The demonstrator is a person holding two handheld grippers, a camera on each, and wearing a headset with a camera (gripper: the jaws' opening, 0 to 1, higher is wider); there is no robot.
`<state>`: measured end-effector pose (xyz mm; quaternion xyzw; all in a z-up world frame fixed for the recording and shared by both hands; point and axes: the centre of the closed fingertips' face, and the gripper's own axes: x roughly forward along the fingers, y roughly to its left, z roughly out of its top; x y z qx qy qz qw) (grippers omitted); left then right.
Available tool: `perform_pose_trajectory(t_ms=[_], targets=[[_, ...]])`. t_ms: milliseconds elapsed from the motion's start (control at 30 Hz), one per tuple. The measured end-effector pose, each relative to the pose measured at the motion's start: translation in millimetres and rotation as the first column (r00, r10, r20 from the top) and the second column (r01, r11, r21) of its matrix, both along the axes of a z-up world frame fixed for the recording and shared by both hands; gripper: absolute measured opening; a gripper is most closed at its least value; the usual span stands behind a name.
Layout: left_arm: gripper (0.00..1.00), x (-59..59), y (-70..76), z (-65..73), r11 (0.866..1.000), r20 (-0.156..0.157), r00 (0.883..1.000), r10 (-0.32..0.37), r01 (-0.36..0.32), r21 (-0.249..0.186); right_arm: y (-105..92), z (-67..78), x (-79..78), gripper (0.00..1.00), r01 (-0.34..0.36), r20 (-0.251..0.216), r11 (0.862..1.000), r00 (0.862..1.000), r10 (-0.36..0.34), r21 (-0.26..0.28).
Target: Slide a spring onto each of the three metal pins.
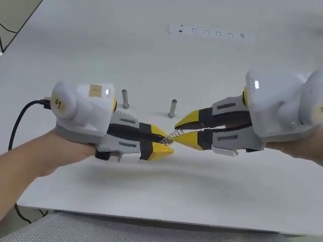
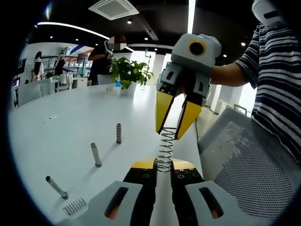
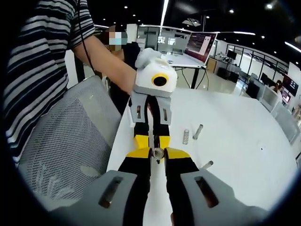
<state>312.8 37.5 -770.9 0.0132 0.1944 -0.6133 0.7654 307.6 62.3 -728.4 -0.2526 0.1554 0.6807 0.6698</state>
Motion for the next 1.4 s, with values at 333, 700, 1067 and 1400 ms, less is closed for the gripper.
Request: perform_pose_trajectory(t_ms=[333, 700, 1067, 1400], targets=[[0.07, 5.8, 1.8, 6.5, 1.0, 0.034, 0.999, 0.012, -0.011, -0.017, 9.7, 6.1, 7.4, 0.12, 0.0, 0.047, 0.999, 0.999, -0.002, 0.039], [0.07, 16.0, 1.5, 14.2, 0.999, 0.055, 0.998, 0.029, -0.027, -0.032, 18.0, 16.1, 13.5, 0.12, 0.019, 0.082, 0.996, 0.996, -0.027, 0.09], [0.08, 17.5, 2.5, 13.4, 1.0, 0.058, 0.998, 0.023, -0.022, -0.018, 17.2, 16.2, 15.0, 0.11, 0.017, 0.089, 0.996, 0.996, -0.025, 0.087], [0.08, 13.9, 3.9, 11.8, 1.0, 0.052, 0.998, 0.02, -0.02, -0.002, 17.8, 15.4, 12.6, 0.11, 0.017, 0.087, 0.996, 0.996, -0.024, 0.085]])
